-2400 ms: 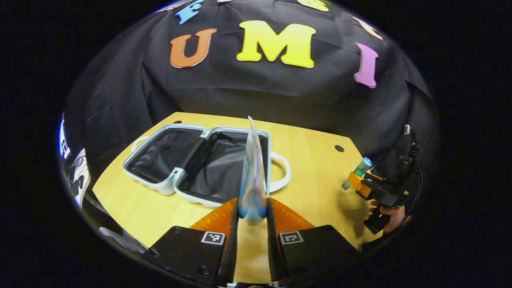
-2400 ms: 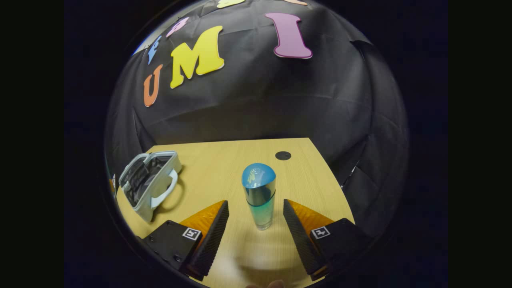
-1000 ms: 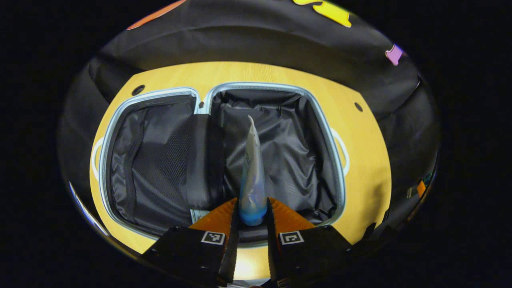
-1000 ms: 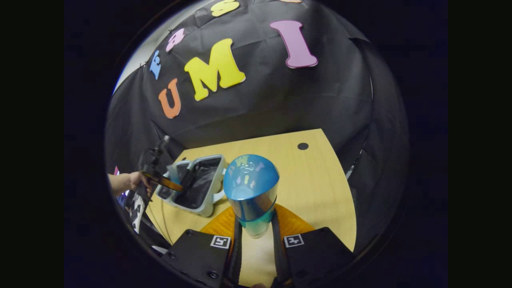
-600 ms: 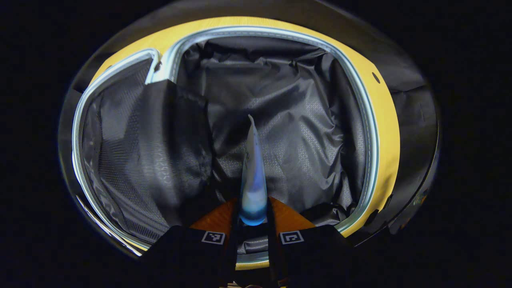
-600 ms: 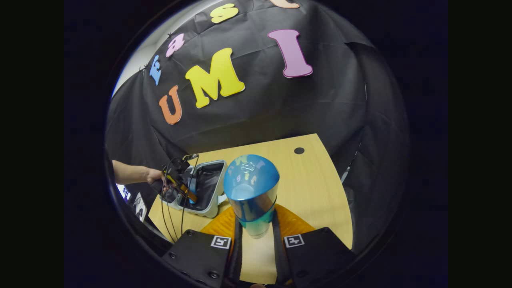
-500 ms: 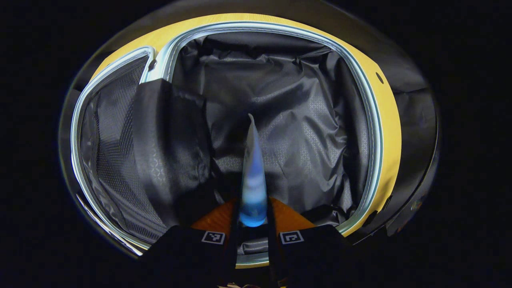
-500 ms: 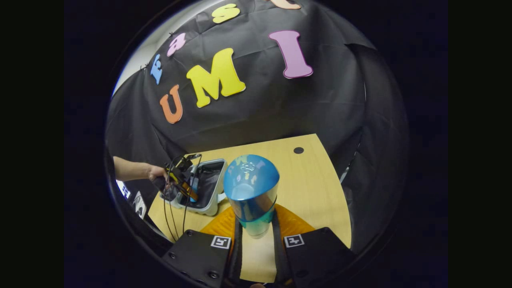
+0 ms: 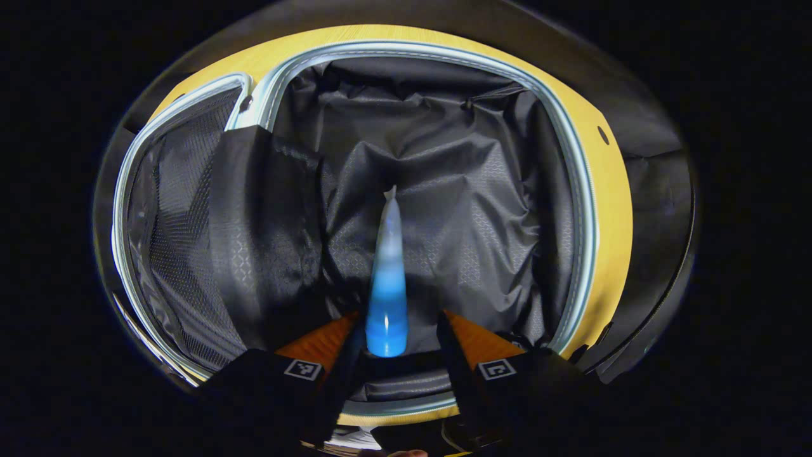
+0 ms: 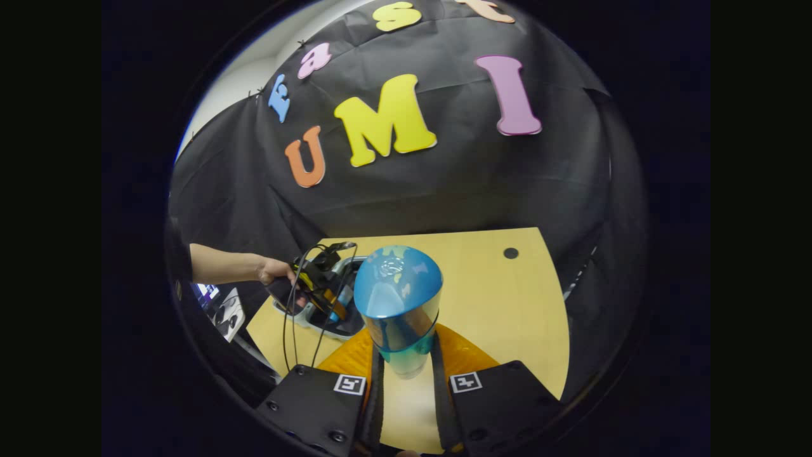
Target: First open the suitcase, pack the skin care products into it, and then close the suitcase.
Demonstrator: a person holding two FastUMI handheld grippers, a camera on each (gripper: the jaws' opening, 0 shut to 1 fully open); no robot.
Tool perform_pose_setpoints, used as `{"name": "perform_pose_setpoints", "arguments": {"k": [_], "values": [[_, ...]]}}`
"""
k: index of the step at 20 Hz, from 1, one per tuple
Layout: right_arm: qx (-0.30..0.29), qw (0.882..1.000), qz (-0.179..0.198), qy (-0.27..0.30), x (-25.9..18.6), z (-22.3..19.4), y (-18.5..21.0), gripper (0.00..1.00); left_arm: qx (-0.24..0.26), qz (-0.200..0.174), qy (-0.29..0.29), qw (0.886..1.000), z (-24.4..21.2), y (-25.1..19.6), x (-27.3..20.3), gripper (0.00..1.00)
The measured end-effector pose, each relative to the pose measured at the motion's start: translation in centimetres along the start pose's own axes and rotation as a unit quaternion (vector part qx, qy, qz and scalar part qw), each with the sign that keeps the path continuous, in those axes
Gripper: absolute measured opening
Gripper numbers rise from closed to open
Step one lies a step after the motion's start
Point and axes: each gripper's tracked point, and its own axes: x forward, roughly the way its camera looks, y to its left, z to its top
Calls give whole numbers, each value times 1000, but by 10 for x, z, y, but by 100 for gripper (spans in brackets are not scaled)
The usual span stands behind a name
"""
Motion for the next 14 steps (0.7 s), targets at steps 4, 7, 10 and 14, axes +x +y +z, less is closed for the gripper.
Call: {"name": "perform_pose_setpoints", "arguments": {"k": [4, 7, 10, 14], "values": [[-11, 999, 41, 21, 41, 8, 42, 31, -27, -13, -78, 996, -12, 5, -45, 85], [-3, 996, 74, 55, 81, 4, 72, 31, -72, -53, -181, 979, -23, 10, -90, 85], [10, 991, 96, 93, 130, 2, 99, 31, -91, -79, -299, 947, -51, 5, -135, 86], [4, 979, 94, 178, 197, -24, 125, 31, -113, -73, -407, 904, -107, -7, -155, 86]]}}
